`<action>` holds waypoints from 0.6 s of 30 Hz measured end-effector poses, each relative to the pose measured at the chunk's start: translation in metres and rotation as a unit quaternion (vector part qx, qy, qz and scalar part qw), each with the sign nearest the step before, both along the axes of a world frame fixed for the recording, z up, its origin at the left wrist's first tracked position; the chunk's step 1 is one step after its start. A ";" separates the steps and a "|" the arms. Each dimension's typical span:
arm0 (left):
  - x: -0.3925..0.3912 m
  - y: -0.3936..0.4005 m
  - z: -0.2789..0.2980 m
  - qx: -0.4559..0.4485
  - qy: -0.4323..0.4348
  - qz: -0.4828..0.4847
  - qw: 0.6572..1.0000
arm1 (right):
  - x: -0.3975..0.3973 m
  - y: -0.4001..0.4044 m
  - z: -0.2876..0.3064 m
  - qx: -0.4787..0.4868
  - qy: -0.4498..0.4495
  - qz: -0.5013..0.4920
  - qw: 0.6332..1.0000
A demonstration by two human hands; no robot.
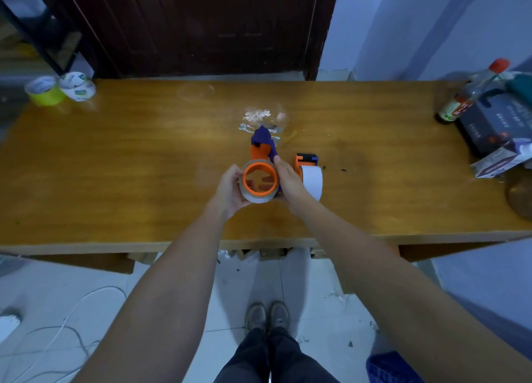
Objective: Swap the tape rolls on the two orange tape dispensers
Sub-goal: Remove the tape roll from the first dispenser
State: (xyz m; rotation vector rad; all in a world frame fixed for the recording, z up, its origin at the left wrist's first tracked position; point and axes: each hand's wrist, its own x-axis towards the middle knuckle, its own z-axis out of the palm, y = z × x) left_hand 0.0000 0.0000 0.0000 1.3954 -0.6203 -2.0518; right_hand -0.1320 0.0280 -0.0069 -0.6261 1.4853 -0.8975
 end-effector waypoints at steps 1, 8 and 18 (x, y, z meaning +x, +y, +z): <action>-0.001 -0.002 -0.002 -0.013 -0.011 -0.009 1.000 | -0.002 0.000 0.002 -0.016 0.008 -0.011 1.000; 0.005 -0.007 0.000 -0.259 -0.224 -0.143 0.929 | -0.013 -0.004 0.006 -0.053 0.009 -0.028 0.998; 0.006 -0.001 -0.026 -0.482 -0.293 -0.201 0.801 | -0.017 -0.008 0.001 -0.101 0.019 -0.002 0.995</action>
